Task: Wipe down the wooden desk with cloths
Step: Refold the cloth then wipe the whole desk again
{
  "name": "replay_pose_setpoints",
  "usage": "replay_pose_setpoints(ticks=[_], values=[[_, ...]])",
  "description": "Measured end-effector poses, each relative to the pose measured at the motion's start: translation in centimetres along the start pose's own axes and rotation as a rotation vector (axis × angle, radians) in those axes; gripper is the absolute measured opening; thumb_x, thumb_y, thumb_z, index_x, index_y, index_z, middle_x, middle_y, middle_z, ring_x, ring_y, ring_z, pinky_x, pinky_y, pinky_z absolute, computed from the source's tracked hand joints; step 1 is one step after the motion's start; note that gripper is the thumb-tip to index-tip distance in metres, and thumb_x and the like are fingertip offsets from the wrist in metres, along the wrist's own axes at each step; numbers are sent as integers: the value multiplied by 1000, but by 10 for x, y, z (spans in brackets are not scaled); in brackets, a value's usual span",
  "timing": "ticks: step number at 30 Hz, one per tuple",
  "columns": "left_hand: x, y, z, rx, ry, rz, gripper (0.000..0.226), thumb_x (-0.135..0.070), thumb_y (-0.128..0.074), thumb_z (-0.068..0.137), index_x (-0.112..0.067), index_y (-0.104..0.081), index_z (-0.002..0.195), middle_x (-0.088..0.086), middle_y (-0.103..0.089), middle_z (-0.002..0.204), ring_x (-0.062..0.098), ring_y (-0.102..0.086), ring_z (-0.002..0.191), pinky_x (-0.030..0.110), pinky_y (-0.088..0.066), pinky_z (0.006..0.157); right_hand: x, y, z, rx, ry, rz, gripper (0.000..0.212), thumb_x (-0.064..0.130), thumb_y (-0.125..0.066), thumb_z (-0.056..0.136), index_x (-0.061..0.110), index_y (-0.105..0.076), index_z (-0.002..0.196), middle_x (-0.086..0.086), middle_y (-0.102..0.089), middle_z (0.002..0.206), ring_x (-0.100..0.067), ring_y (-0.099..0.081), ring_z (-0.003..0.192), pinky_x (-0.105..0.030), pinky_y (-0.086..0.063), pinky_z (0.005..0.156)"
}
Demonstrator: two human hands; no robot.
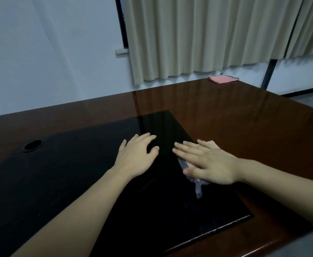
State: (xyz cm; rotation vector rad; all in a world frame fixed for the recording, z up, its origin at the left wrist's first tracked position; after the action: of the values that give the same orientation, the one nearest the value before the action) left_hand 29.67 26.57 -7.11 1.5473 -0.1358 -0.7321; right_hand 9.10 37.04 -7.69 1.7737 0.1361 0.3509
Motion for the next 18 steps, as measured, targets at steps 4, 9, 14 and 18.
replay_pose_setpoints(ticks=[4, 9, 14, 18], values=[[-11, -15, 11, 20, 49, -36, 51, -49, -36, 106, -38, -34, 156, -14, -21, 167, 18, -9, 156, 54, 3, 124, -53, 19, 46, -44, -184, -15, 68, 63, -21, 103, 37, 1, 161, 14, 10, 168, -6, 9, 154, -38, 7, 123], [-8, -22, 9, 12, 52, 32, 52, -48, -32, 106, -38, -29, 158, -15, -16, 168, 16, -4, 157, 52, 4, 125, -85, 32, 91, -60, -332, -55, 70, 65, -16, 103, 31, 0, 162, 9, 8, 169, -13, 4, 156, -44, 1, 125], [-11, -21, 9, 18, 62, 49, 52, -48, -32, 106, -39, -28, 158, -15, -15, 168, 16, -5, 157, 52, 2, 125, -71, 27, 83, -70, -285, -49, 71, 65, -15, 103, 30, 1, 162, 8, 10, 169, -14, 6, 156, -45, 2, 125], [-12, -21, 9, 7, 65, 66, 52, -49, -31, 106, -39, -27, 158, -16, -15, 168, 16, -6, 156, 52, 0, 125, -33, 15, 34, -47, -136, -24, 71, 64, -18, 103, 31, 3, 162, 12, 12, 168, -10, 11, 155, -43, 7, 126]])
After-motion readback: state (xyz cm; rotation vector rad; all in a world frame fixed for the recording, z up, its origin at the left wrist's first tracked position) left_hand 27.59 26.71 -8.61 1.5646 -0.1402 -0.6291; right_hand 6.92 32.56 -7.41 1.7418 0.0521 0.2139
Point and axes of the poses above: each hand's wrist, its own z-axis towards the middle knuckle, its own y-axis out of the back of the hand, x = y × z, the point moved 3 cm from there along z, towards the middle knuckle
